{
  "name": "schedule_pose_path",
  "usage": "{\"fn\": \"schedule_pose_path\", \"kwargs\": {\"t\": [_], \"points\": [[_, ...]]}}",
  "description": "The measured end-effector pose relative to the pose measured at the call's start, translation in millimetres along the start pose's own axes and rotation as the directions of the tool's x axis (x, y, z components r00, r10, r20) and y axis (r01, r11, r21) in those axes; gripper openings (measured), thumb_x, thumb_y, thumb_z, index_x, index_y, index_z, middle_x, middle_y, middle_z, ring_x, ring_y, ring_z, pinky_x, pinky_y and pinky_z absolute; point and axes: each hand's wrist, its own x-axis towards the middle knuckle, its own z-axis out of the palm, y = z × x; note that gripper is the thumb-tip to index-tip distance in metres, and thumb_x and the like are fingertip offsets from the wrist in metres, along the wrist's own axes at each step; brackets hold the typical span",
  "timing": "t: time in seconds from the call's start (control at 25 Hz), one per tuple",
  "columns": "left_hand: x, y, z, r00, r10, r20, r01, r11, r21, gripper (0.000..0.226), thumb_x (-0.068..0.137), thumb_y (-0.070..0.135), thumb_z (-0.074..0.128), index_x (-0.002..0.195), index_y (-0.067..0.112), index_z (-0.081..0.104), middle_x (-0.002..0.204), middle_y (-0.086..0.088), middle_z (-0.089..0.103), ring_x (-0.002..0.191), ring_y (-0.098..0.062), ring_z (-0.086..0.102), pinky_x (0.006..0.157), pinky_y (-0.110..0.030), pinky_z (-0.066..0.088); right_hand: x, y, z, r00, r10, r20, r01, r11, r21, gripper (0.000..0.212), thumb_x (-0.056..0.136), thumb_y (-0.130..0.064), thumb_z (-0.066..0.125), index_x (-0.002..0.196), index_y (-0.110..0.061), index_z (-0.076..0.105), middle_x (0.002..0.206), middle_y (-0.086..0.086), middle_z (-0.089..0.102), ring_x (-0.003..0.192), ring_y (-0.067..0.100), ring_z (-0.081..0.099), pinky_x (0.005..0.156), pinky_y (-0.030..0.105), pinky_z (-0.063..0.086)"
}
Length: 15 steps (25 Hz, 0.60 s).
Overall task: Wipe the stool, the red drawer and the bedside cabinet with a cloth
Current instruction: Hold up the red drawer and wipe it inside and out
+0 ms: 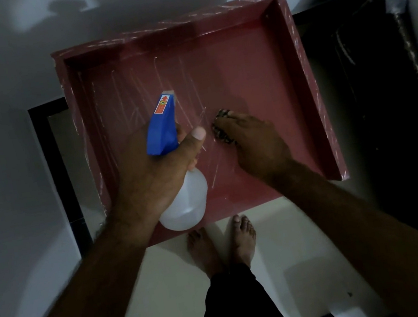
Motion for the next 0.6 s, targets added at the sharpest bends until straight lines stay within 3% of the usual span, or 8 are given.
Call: {"fn": "schedule_pose_path", "kwargs": {"t": [0.16, 0.4, 0.48, 0.6], "points": [[-6, -1, 0, 1.000, 0.005, 0.006, -0.005, 1.000, -0.001, 0.037, 0.091, 0.031, 0.074, 0.090, -0.002, 0.057, 0.073, -0.021, 0.067, 0.072, -0.032, 0.071, 0.075, -0.044, 0.060, -7, 17, -2, 0.964, 0.249, -0.093, -0.244, 0.968, 0.061, 0.069, 0.086, -0.001, 0.068, 0.151, -0.019, 0.051, 0.155, 0.010, 0.053, 0.141, 0.031, 0.050, 0.112, 0.056, 0.045], [-13, -3, 2, 1.000, -0.006, -0.009, 0.006, 1.000, -0.022, 0.034, 0.090, 0.029, 0.075, 0.089, 0.000, 0.057, 0.074, -0.022, 0.067, 0.071, -0.031, 0.072, 0.073, -0.038, 0.061, -23, -10, 11, 1.000, 0.020, 0.002, -0.020, 1.000, 0.012, 0.074, 0.081, 0.005, 0.065, 0.149, -0.021, 0.052, 0.155, 0.008, 0.053, 0.142, 0.030, 0.050, 0.103, 0.054, 0.051], [-17, -3, 3, 1.000, -0.003, -0.007, 0.003, 1.000, 0.000, 0.038, 0.089, 0.032, 0.075, 0.092, -0.002, 0.058, 0.076, -0.024, 0.067, 0.071, -0.026, 0.073, 0.073, -0.034, 0.061, -26, 6, 5, 0.997, 0.074, -0.022, -0.074, 0.997, 0.012, 0.071, 0.083, 0.001, 0.066, 0.149, -0.022, 0.053, 0.154, 0.008, 0.054, 0.139, 0.031, 0.052, 0.105, 0.055, 0.050], [-21, -3, 5, 1.000, -0.009, -0.022, 0.009, 1.000, -0.002, 0.038, 0.088, 0.033, 0.076, 0.093, 0.001, 0.057, 0.077, -0.023, 0.068, 0.072, -0.026, 0.073, 0.075, -0.036, 0.062, -33, 16, 0, 0.957, 0.271, -0.098, -0.267, 0.962, 0.053, 0.066, 0.088, -0.004, 0.067, 0.151, -0.019, 0.052, 0.154, 0.010, 0.053, 0.142, 0.030, 0.050, 0.115, 0.055, 0.043]]}}
